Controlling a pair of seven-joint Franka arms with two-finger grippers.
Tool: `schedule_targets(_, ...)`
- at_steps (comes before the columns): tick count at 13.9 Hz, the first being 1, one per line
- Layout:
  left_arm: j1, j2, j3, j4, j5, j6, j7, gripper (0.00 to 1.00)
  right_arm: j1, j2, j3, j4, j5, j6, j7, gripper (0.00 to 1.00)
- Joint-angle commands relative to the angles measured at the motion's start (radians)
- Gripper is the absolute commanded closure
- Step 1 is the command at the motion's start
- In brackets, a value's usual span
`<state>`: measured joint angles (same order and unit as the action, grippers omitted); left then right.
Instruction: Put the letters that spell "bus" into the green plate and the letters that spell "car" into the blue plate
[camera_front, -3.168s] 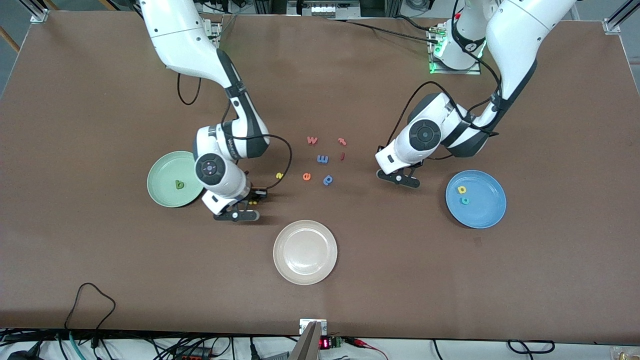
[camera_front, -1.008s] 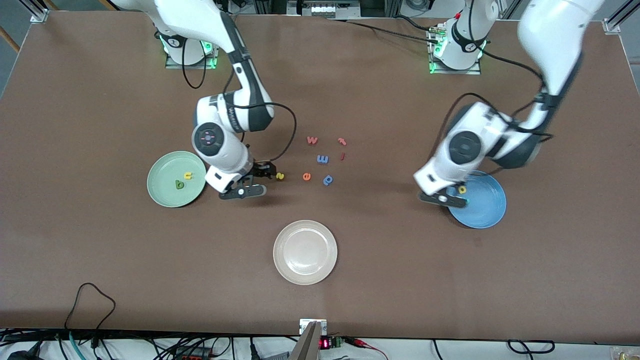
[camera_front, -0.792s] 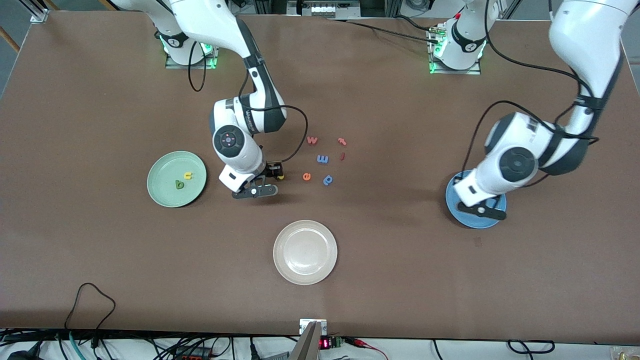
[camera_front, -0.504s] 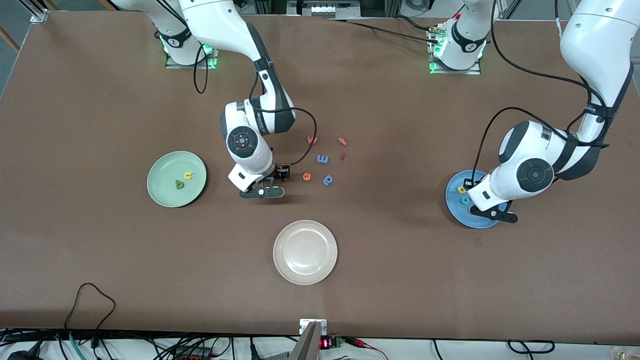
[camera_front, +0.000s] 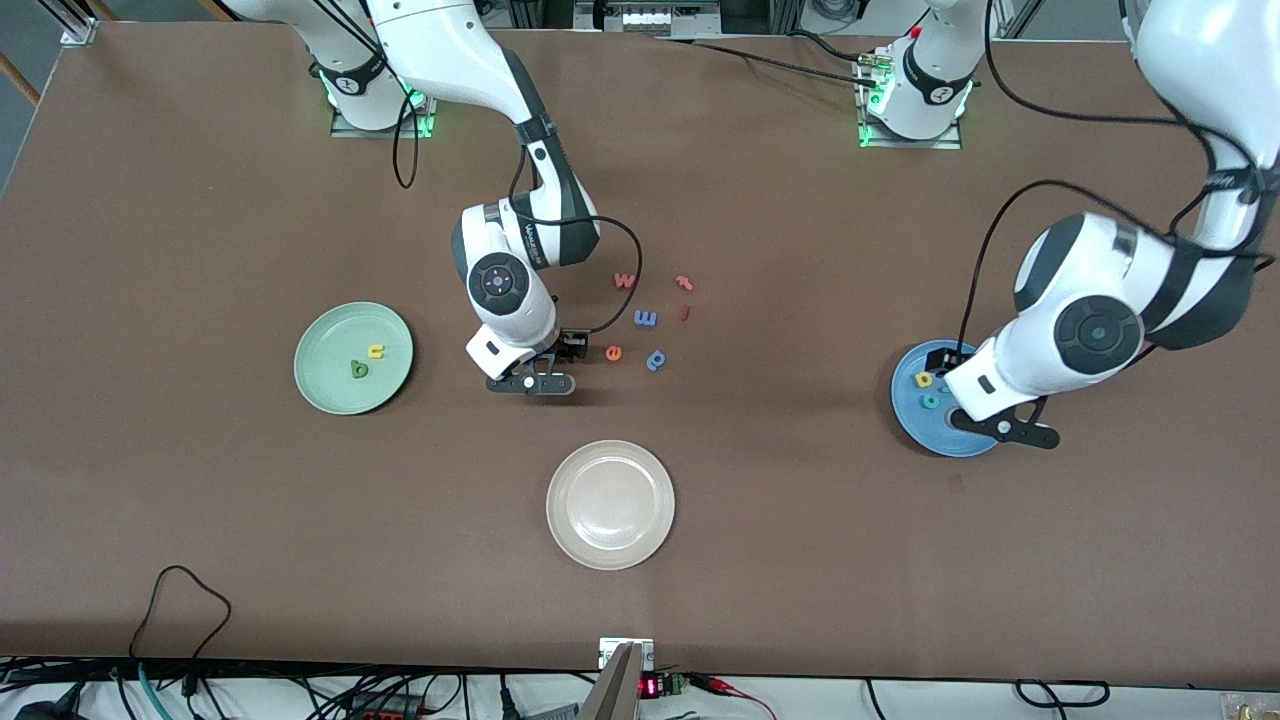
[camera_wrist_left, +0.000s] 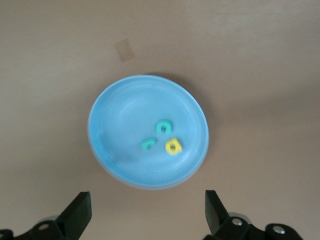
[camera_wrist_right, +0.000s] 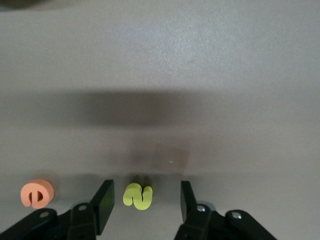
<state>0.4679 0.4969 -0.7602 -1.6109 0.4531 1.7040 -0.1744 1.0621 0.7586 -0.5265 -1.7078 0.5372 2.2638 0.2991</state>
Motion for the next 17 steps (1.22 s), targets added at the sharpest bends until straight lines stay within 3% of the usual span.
schedule_targets(1, -0.003, 0.000, -0.024, 0.161, -0.024, -0.193, -0.004, 0.00, 0.021, 0.022, -0.001, 0.017, 0.023, 0.000, 0.064, 0.40)
schedule_targets(3, -0.003, 0.000, -0.025, 0.239, -0.063, -0.305, -0.002, 0.00, 0.035, 0.030, -0.003, 0.017, 0.021, 0.000, 0.080, 0.41)
schedule_targets(6, -0.014, -0.026, 0.007, 0.299, -0.183, -0.327, 0.012, 0.00, 0.036, 0.034, -0.003, 0.016, 0.021, -0.003, 0.084, 0.48)
schedule_targets(10, -0.285, -0.173, 0.426, 0.267, -0.402, -0.302, 0.016, 0.00, 0.029, 0.039, -0.003, 0.017, 0.021, -0.001, 0.084, 0.51)
schedule_targets(12, -0.490, -0.275, 0.684, 0.147, -0.422, -0.159, 0.015, 0.00, 0.029, 0.042, -0.003, 0.017, 0.021, 0.000, 0.084, 0.60)
schedule_targets(13, -0.542, -0.325, 0.767, 0.064, -0.439, -0.035, 0.015, 0.00, 0.027, 0.042, -0.003, 0.017, 0.021, 0.000, 0.084, 0.65)
schedule_targets(15, -0.575, -0.455, 0.799, -0.128, -0.465, 0.127, 0.013, 0.00, 0.029, 0.045, -0.003, 0.017, 0.021, 0.006, 0.084, 0.77)
schedule_targets(17, -0.584, -0.532, 0.799, -0.211, -0.452, 0.129, 0.012, 0.00, 0.035, 0.042, -0.003, 0.016, 0.021, 0.013, 0.086, 0.84)
